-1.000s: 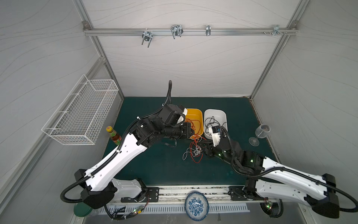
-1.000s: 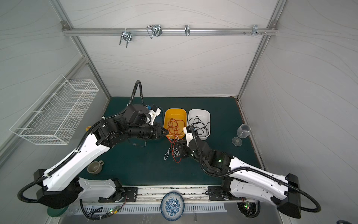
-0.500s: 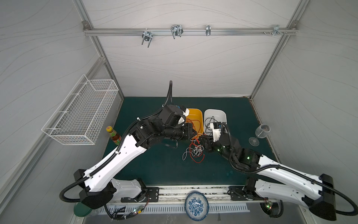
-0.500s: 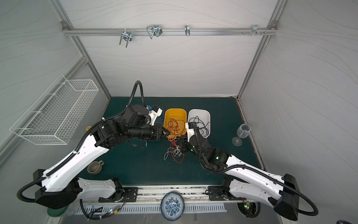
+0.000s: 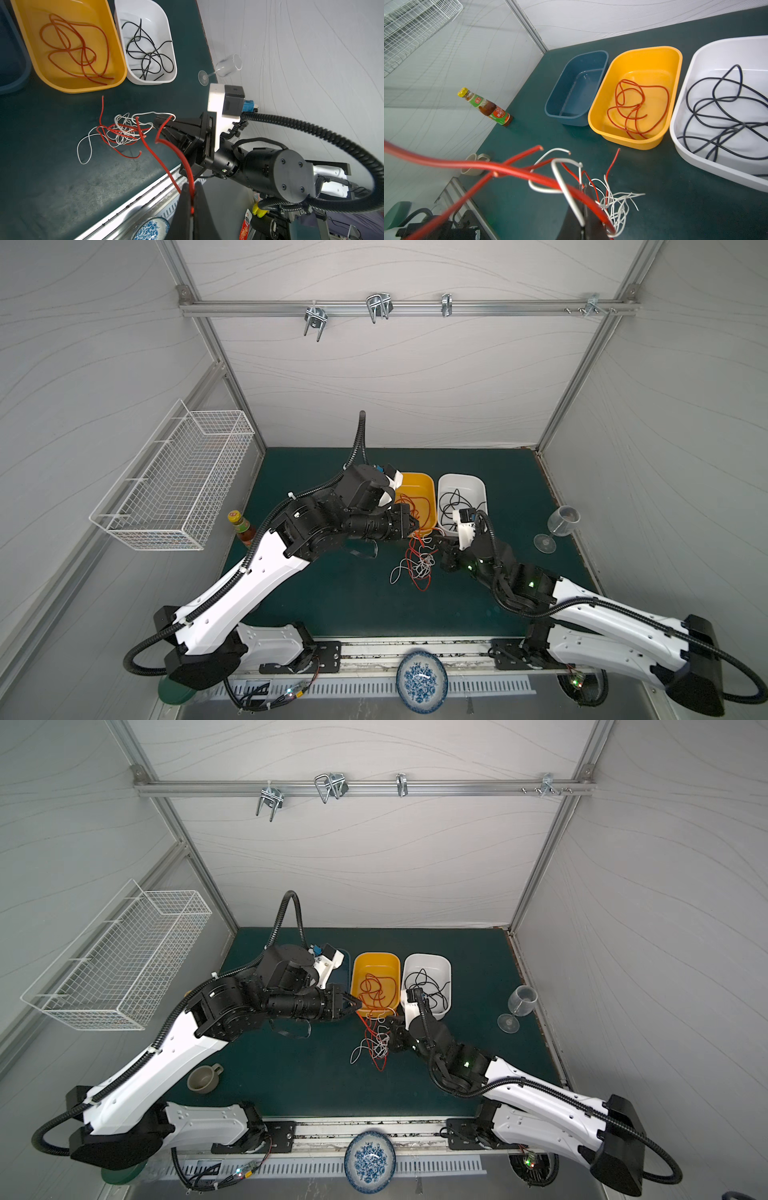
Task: Untangle and sort cables by color
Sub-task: Untie the cable.
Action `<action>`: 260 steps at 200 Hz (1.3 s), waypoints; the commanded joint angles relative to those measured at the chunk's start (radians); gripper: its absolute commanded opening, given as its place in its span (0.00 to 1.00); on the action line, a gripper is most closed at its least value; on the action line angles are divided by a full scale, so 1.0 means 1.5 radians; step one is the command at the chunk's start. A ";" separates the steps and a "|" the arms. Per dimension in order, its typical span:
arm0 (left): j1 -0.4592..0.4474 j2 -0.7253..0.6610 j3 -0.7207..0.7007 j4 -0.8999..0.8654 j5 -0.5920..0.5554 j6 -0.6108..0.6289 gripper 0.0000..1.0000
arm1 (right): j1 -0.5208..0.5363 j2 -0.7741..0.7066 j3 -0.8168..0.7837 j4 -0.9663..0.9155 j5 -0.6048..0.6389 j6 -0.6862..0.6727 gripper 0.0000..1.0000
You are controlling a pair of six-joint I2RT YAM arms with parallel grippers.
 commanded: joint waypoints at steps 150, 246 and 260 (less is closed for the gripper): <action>0.017 0.082 0.326 -0.101 -0.152 0.139 0.00 | -0.033 -0.140 -0.192 -0.126 0.050 0.144 0.00; 0.017 0.135 0.451 -0.108 -0.161 0.181 0.00 | -0.042 -0.119 -0.218 -0.110 0.051 0.144 0.00; 0.018 0.139 0.435 -0.094 -0.165 0.197 0.00 | -0.042 -0.124 -0.214 -0.117 0.051 0.140 0.00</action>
